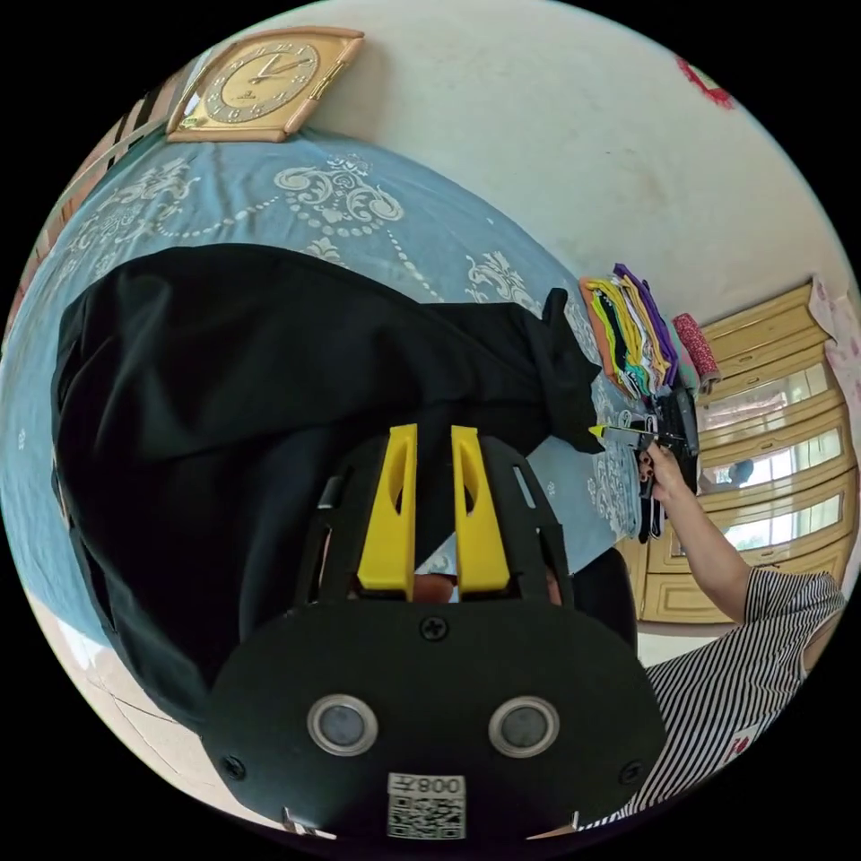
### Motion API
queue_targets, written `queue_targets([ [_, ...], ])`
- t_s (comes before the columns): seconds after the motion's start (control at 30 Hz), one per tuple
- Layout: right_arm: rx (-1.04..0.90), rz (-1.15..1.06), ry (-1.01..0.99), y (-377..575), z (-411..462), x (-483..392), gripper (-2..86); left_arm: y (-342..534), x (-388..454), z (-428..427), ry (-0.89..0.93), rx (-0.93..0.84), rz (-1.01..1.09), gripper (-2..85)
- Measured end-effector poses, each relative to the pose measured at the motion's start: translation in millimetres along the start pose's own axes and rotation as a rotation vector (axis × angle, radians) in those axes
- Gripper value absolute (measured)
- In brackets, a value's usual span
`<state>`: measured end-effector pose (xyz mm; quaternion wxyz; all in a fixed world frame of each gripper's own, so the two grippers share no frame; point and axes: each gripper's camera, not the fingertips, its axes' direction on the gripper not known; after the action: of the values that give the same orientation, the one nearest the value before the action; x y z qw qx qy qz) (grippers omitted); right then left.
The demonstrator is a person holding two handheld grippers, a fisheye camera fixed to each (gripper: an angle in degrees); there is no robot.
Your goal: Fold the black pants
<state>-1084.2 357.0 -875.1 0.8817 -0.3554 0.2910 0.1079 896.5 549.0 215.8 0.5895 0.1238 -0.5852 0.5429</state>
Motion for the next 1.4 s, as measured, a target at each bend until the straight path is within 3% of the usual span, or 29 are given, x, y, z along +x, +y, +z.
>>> queue_targets([
  [0.23, 0.009, -0.011, -0.278, 7, 4, 51, 1.0, -23, 15, 53, -0.031, -0.128, -0.002, 2.4],
  [0.4, 0.193, -0.078, -0.590, -23, -56, 78, 0.5, -42, 23, 47, -0.088, -0.115, 0.017, 0.9],
  [0.57, 0.477, -0.076, -0.700, -102, -169, 96, 0.6, -80, 33, 7, -0.179, -0.005, 0.062, 0.7],
  [0.67, 0.547, -0.019, -0.532, -149, -219, 104, 1.3, -98, 31, -23, -0.204, 0.108, 0.040, 1.0],
  [0.8, 0.533, 0.133, -0.395, -152, -199, 151, 3.2, -86, 19, -37, -0.137, 0.183, -0.009, 2.7],
  [1.0, 0.299, 0.275, -0.188, -86, -78, 228, 6.3, 4, 26, -23, -0.078, 0.024, 0.083, 6.7],
  [1.1, 0.219, 0.335, -0.069, -61, -45, 252, 7.3, 62, 35, -34, -0.168, -0.067, 0.119, 8.1],
  [1.27, 0.188, 0.364, -0.020, -58, -28, 257, 7.5, 126, 29, -40, -0.299, -0.206, 0.101, 8.4],
  [1.4, 0.172, 0.357, 0.067, -67, -32, 243, 5.7, 138, 18, -38, -0.324, -0.176, 0.085, 4.1],
])
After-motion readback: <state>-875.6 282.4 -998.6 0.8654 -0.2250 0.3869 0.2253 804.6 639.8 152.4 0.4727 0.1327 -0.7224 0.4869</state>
